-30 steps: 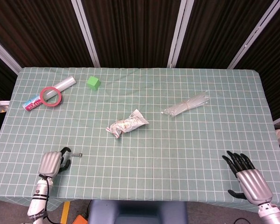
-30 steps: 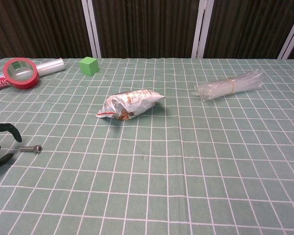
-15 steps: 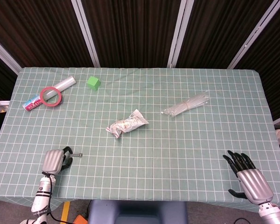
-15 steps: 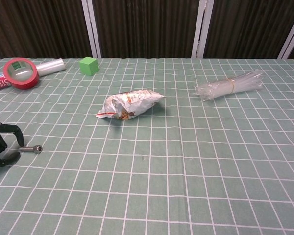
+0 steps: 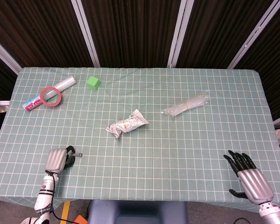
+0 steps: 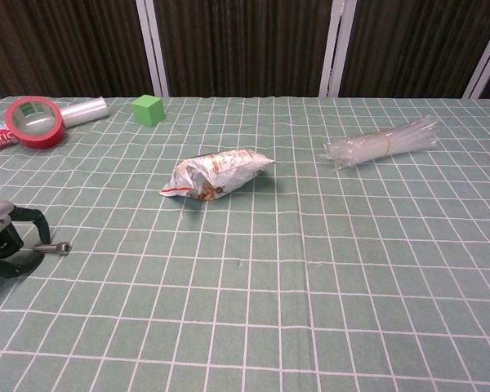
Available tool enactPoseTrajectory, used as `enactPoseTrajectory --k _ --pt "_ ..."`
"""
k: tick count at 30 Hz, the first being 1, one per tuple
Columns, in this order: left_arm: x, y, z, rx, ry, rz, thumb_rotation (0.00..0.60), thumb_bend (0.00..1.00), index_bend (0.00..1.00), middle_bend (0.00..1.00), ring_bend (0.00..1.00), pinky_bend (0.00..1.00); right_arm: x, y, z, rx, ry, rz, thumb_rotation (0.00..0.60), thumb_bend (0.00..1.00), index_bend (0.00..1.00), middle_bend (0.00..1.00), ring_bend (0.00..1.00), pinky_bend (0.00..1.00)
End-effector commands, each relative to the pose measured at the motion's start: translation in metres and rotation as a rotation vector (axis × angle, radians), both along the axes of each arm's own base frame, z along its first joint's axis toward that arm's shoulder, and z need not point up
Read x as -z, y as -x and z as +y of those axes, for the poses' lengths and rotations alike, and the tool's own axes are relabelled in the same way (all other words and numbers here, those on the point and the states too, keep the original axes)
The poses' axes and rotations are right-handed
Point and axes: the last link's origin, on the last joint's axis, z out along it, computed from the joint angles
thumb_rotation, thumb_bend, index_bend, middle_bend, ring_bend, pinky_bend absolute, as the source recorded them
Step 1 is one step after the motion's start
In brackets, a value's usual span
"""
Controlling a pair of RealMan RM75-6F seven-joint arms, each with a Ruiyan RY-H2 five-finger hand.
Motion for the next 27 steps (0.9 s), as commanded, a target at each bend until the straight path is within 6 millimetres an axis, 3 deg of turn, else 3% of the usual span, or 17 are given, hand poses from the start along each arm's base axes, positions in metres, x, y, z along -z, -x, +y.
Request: enactPoseTrajectory --k 1,16,27 --pt "0.000 0.000 0.000 0.002 -0.002 0.002 0.600 0.39 0.50 1.00 1.00 1.00 0.000 0.000 0.000 0.001 0.001 0.000 0.600 0.11 0.00 0.00 0.00 0.00" --pt "-0.007 -0.002 0.002 0.006 -0.018 -0.016 0.600 0.39 0.55 1.00 1.00 1.00 0.001 0.000 0.000 0.003 -0.002 0.007 0.600 0.11 0.00 0.00 0.00 0.00" --pt "-0.013 -0.016 -0.003 0.052 -0.021 -0.030 0.600 0.39 0.55 1.00 1.00 1.00 0.001 0.000 0.000 0.003 -0.001 0.006 0.600 0.11 0.00 0.00 0.00 0.00"
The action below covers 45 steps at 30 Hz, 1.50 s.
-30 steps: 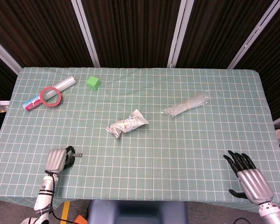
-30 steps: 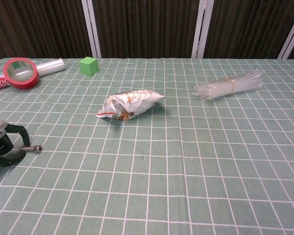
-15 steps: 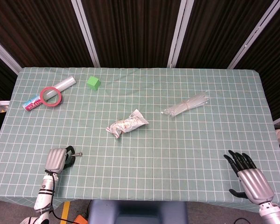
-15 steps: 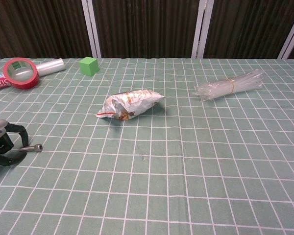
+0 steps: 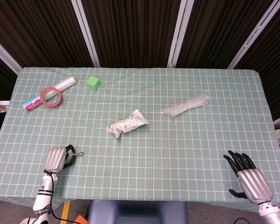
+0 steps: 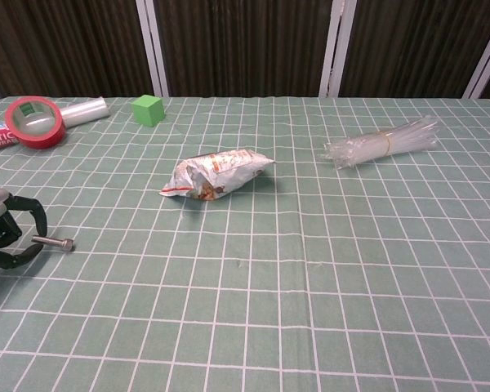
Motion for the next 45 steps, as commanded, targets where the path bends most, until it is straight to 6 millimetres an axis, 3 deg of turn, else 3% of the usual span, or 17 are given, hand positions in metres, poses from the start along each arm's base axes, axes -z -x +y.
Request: enactPoseTrajectory --k 1,19,27,30,34,35,37,38,39,40,43,45 --pt "-0.001 -0.006 -0.001 0.017 -0.001 -0.001 0.600 0.39 0.54 1.00 1.00 1.00 0.000 0.000 0.000 0.000 0.000 -0.001 0.600 0.11 0.00 0.00 0.00 0.00" --pt "0.001 -0.024 0.004 0.049 0.029 0.008 0.600 0.38 0.51 1.00 1.00 1.00 -0.001 0.001 -0.001 0.004 0.001 0.002 0.600 0.11 0.00 0.00 0.00 0.00" --pt "-0.001 -0.025 0.002 0.056 0.043 0.011 0.600 0.38 0.39 1.00 1.00 1.00 -0.001 0.000 0.000 0.001 0.002 -0.001 0.600 0.11 0.00 0.00 0.00 0.00" --pt "-0.006 -0.025 -0.001 0.068 0.033 0.019 0.600 0.37 0.37 1.00 1.00 1.00 -0.001 0.000 0.000 -0.004 0.004 -0.003 0.600 0.11 0.00 0.00 0.00 0.00" --pt "-0.038 -0.022 -0.026 0.138 -0.063 -0.014 0.600 0.37 0.28 0.96 0.97 0.99 -0.002 -0.001 0.002 -0.010 0.005 -0.004 0.600 0.11 0.00 0.00 0.00 0.00" --pt "-0.047 -0.021 -0.038 0.157 -0.067 -0.047 0.600 0.37 0.23 0.83 0.85 0.90 -0.003 -0.001 0.002 -0.011 0.006 -0.003 0.600 0.11 0.00 0.00 0.00 0.00" --pt "-0.072 -0.015 -0.069 0.199 -0.032 -0.095 0.600 0.38 0.15 0.39 0.38 0.48 -0.003 0.000 0.003 -0.009 0.008 0.002 0.600 0.11 0.00 0.00 0.00 0.00" --pt "-0.083 -0.014 -0.083 0.222 -0.022 -0.106 0.600 0.37 0.13 0.22 0.19 0.28 -0.003 0.000 0.003 -0.008 0.006 0.005 0.600 0.11 0.00 0.00 0.00 0.00" --pt "-0.097 -0.014 -0.103 0.242 -0.010 -0.132 0.600 0.37 0.12 0.10 0.06 0.13 -0.002 0.000 0.003 -0.007 0.005 0.008 0.600 0.11 0.00 0.00 0.00 0.00" --pt "-0.106 -0.015 -0.117 0.259 -0.002 -0.155 0.600 0.37 0.10 0.04 0.01 0.07 -0.002 0.000 0.003 -0.006 0.006 0.010 0.600 0.11 0.00 0.00 0.00 0.00" --pt "-0.126 -0.018 -0.147 0.320 -0.007 -0.143 0.600 0.37 0.05 0.00 0.00 0.01 -0.001 -0.002 0.005 -0.009 0.004 0.017 0.600 0.11 0.00 0.00 0.00 0.00" --pt "-0.130 -0.018 -0.151 0.325 -0.029 -0.117 0.600 0.37 0.04 0.00 0.00 0.00 0.000 -0.003 0.007 -0.007 -0.002 0.019 0.600 0.11 0.00 0.00 0.00 0.00"
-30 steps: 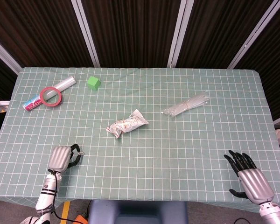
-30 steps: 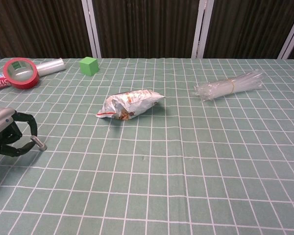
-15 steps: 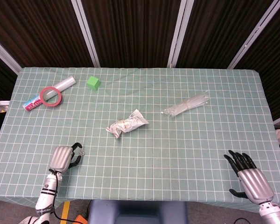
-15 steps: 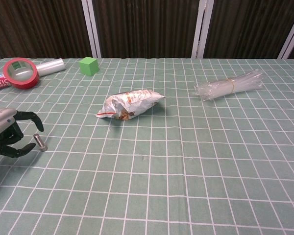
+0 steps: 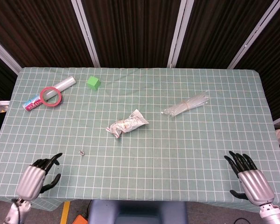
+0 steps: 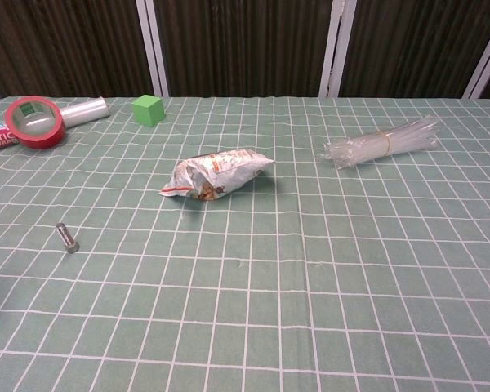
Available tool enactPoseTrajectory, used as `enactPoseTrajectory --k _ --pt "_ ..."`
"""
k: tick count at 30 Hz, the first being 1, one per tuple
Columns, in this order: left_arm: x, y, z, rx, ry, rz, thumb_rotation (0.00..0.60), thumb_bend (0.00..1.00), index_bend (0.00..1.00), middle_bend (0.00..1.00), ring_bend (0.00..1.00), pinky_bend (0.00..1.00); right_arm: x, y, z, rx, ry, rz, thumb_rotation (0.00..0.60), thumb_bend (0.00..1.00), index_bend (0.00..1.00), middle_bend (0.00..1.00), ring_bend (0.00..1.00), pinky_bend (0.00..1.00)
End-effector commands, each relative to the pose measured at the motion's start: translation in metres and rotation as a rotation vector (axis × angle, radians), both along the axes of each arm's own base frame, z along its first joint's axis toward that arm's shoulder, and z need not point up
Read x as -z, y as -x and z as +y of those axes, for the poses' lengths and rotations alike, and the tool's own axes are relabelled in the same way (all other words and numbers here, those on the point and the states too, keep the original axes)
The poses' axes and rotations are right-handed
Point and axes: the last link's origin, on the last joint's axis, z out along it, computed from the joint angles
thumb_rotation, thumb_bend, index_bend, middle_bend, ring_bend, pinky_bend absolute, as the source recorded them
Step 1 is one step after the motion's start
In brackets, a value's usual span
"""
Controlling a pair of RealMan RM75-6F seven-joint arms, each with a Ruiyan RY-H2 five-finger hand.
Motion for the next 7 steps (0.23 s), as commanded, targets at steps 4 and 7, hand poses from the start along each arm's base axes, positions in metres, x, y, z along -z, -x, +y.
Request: enactPoseTrajectory --k 4,7 --pt "-0.0196 0.0057 -0.0353 -0.073 0.010 0.070 0.600 0.37 0.03 0.00 0.00 0.00 -0.0021 -0.0021 0.0034 0.000 -0.003 0.000 0.600 0.11 0.00 0.00 0.00 0.00" --pt "-0.0215 0.0084 -0.0316 -0.118 0.027 0.097 0.600 0.37 0.02 0.00 0.00 0.00 -0.0050 -0.0022 0.0032 -0.001 0.011 -0.002 0.600 0.11 0.00 0.00 0.00 0.00"
